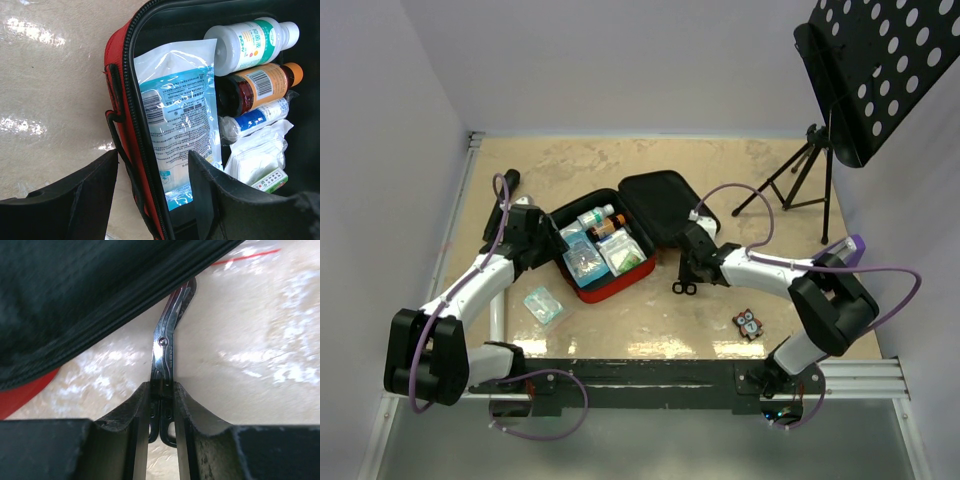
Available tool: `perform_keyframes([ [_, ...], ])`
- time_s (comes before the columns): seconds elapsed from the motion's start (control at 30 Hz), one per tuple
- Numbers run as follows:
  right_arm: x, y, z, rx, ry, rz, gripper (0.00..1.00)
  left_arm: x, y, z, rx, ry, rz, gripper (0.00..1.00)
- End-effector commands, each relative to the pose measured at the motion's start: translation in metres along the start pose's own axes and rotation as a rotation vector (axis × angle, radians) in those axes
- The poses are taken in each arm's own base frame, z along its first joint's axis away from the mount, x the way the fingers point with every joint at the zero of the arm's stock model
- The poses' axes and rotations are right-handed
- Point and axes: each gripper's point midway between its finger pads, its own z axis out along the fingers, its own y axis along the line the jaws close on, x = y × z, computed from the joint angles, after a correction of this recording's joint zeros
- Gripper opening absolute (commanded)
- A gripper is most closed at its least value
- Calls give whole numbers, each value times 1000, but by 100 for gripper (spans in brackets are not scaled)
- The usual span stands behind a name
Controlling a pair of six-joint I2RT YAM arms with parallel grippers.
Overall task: Organize the medicine kit
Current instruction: Move the scissors to the center of the board.
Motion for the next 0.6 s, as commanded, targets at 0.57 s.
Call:
perform_keyframes([
  [0.57,56,34,-35,-92,106,-82,49,-3,-4,0,30,-18,-12,62],
])
